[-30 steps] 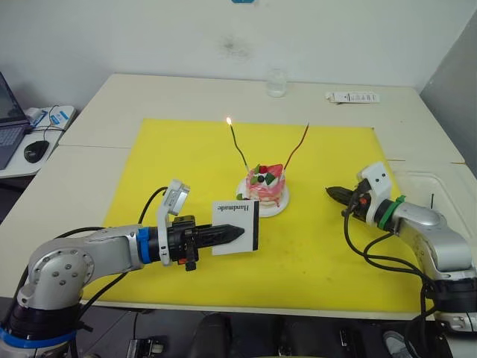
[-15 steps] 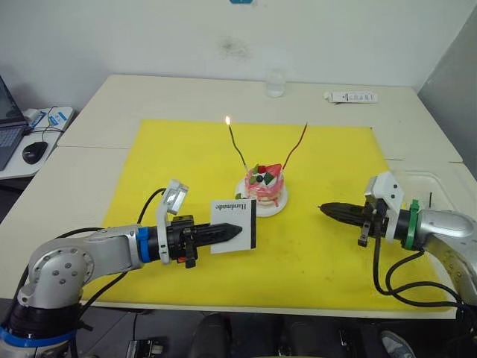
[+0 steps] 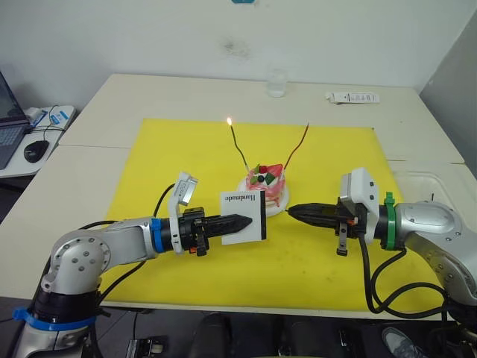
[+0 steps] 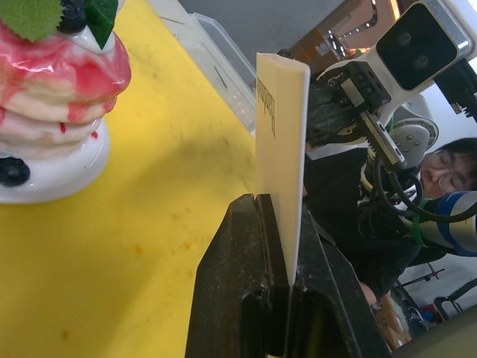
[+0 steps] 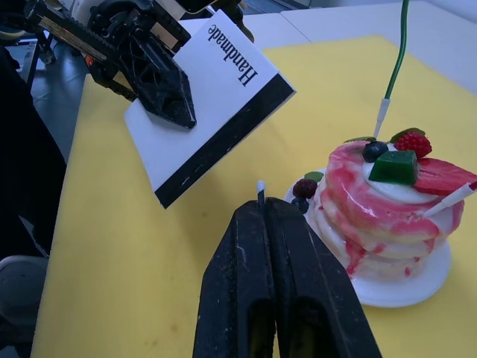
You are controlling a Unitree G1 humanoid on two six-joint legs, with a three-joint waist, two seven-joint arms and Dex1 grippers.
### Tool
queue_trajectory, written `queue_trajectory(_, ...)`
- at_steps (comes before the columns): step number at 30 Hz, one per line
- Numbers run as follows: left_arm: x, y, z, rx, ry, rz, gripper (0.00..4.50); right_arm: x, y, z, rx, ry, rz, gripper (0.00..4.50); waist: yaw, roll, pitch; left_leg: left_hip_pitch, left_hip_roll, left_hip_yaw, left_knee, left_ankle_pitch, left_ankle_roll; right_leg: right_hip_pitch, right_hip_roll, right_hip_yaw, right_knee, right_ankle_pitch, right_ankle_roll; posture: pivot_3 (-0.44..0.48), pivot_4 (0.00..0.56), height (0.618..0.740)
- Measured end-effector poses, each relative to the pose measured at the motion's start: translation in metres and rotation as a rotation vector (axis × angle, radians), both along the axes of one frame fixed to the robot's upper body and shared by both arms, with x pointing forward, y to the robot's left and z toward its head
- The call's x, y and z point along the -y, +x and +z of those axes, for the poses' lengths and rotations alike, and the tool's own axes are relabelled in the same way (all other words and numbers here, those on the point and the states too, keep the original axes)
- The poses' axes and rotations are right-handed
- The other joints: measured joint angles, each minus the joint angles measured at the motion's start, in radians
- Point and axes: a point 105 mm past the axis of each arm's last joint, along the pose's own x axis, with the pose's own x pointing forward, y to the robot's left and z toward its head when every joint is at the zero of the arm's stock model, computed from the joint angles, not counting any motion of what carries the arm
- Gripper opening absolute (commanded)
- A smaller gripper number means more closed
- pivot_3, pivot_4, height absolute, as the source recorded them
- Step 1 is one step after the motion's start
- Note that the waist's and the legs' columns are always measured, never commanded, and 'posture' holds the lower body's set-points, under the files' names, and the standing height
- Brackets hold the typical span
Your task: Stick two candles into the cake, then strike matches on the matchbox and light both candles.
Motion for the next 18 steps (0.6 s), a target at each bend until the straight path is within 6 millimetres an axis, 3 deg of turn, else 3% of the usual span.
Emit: queue_trajectory(18,0.002,0.001,-0.001,-0.003,-0.002,0.001,0.0,-0.02,0.004,0.004,0.072,0.028,0.057,0.07,0.0,0.0,0.0,0.0,0.0,0.0,0.0,0.001,-0.002,0.0,0.0,0.0,0.0,0.0,0.0,0.0,0.15,0.74)
